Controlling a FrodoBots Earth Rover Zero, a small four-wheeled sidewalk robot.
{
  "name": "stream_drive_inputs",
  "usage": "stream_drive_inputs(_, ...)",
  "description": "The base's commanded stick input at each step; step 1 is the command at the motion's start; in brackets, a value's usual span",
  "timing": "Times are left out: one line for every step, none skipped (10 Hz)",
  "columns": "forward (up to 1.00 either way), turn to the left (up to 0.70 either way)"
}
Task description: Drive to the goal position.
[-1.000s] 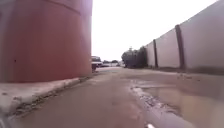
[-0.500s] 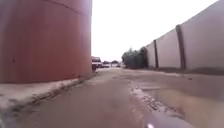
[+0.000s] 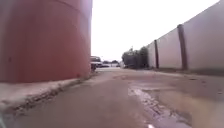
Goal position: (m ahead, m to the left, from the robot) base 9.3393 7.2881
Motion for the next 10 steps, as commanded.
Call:
stream_drive_inputs(0.3, 0.0)
stream_drive_inputs(0.3, 0.0)
stream_drive_inputs(0.3, 0.0)
stream_drive_inputs(0.3, 0.0)
stream_drive_inputs(0.3, 0.0)
stream_drive_inputs(0.3, 0.0)
stream_drive_inputs(0.3, 0.0)
stream_drive_inputs(0.3, 0.0)
stream_drive_inputs(0.3, 0.0)
stream_drive_inputs(0.3, 0.0)
